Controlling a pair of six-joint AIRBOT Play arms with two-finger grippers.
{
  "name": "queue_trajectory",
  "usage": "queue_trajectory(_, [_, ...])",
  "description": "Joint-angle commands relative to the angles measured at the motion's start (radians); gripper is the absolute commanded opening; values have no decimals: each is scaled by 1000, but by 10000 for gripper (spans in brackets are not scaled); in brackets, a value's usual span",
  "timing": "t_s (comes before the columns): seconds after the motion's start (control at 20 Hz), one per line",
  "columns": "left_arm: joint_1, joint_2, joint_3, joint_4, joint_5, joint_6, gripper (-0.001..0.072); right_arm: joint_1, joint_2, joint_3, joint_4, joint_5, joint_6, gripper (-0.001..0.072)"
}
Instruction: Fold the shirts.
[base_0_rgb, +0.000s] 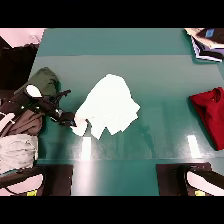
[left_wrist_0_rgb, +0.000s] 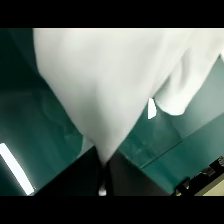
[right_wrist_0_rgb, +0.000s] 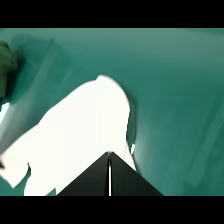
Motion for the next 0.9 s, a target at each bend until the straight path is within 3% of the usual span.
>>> queue_trajectory(0.0, [1,1,118,10,-45,10,24,31,21,-188,6,97,1,35])
queue_trajectory(0.05, [1,1,162,9,-67,10,24,54,31,-283,5,83,1,194])
queue_trajectory(0.1, [1,1,204,8,-87,9,24,85,37,-395,5,49,1,432])
queue_trajectory(0.15, [1,1,238,8,-101,8,24,115,39,-509,5,-4,0,480])
queue_trajectory(0.4, [1,1,275,9,-122,-8,24,277,-6,-926,7,-406,-1,435])
queue_trajectory(0.55, [1,1,275,8,-122,-15,24,342,-102,-959,7,-491,-5,435])
queue_trajectory(0.85, [1,1,275,9,-122,-14,24,376,-265,-864,6,-530,-8,435])
